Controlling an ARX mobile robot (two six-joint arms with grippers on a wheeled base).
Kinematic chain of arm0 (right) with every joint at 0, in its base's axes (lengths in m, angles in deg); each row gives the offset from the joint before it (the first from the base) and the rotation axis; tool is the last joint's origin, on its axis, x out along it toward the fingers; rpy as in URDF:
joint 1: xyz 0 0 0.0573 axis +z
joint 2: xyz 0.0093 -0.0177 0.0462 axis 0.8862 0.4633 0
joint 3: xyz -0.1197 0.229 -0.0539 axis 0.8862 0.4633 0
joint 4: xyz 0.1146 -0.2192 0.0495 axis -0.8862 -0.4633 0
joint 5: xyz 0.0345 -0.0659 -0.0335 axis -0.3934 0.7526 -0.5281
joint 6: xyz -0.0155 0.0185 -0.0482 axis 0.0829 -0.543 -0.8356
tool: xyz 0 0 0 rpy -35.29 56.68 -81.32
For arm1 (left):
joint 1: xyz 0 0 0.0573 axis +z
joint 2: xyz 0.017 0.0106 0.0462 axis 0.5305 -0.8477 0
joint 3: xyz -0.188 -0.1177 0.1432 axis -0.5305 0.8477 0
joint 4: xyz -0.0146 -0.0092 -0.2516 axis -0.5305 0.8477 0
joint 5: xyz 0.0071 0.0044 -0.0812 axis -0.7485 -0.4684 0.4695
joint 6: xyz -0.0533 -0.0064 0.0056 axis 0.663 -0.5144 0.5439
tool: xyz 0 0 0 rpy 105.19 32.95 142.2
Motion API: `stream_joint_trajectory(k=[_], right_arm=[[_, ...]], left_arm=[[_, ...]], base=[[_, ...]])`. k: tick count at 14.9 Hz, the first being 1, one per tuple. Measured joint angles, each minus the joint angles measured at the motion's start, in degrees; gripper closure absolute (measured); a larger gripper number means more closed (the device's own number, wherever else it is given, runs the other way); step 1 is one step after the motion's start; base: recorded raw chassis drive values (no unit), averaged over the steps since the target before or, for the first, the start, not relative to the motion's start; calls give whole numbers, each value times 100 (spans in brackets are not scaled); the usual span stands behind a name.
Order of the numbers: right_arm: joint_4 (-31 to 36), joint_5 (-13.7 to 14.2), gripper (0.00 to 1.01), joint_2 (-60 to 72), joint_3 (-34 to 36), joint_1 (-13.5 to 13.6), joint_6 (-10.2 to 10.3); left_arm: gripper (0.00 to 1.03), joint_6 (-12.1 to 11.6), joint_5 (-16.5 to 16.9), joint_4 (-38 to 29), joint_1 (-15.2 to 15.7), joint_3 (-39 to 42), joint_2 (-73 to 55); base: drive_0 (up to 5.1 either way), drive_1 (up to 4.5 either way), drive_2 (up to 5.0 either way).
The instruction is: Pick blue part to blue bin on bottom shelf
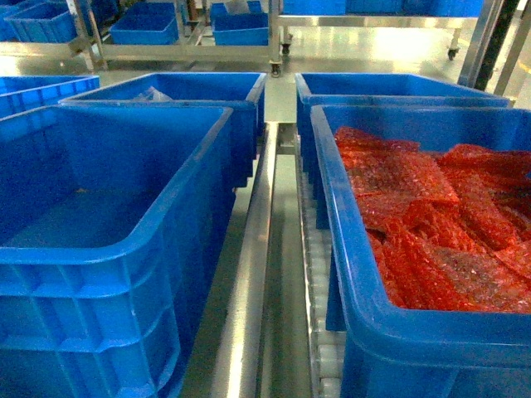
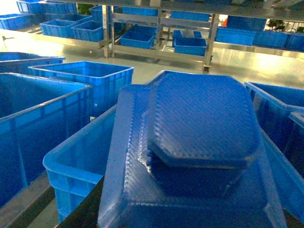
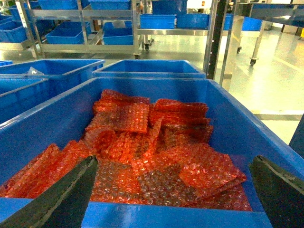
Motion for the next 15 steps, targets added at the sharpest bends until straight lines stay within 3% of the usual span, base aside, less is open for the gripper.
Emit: stream_joint_trajectory(k=[2, 3, 4, 6, 7, 10, 11, 12, 13, 15], right_arm=[[2, 0, 3, 0, 0, 0, 0], [2, 0, 3, 0, 0, 0, 0], [2, 0, 3, 0, 0, 0, 0], [2, 0, 3, 0, 0, 0, 0], [4, -2, 3, 0, 0, 0, 0], [2, 0, 3, 0, 0, 0, 0], [2, 0, 3, 0, 0, 0, 0], [2, 0, 3, 0, 0, 0, 0], [2, 0, 3, -2, 0, 0, 0], [2, 0, 3, -2, 0, 0, 0]], left_arm=[[60, 0, 0, 0, 0, 0, 0], [60, 9, -551, 645, -227, -184, -184], [60, 9, -835, 737, -435, -203, -321], [60, -4, -1235, 332, -1180, -275, -566], [60, -55, -942, -308, -1178, -354, -1034], [60, -330, 212, -2837, -435, -1121, -3834], [60, -225, 673, -3414, -225, -1543, -5056], [59, 20, 944, -3351, -140, -1788, -5796], [43, 201, 1036, -3324, -101, -1849, -6288], [18, 321, 1038, -3377, -101, -1878, -6240]], base=[[0, 0, 0], [0, 0, 0], [0, 0, 0], [0, 0, 0], [0, 0, 0], [0, 0, 0], [0, 0, 0], [0, 0, 0], [0, 0, 0], [0, 0, 0]])
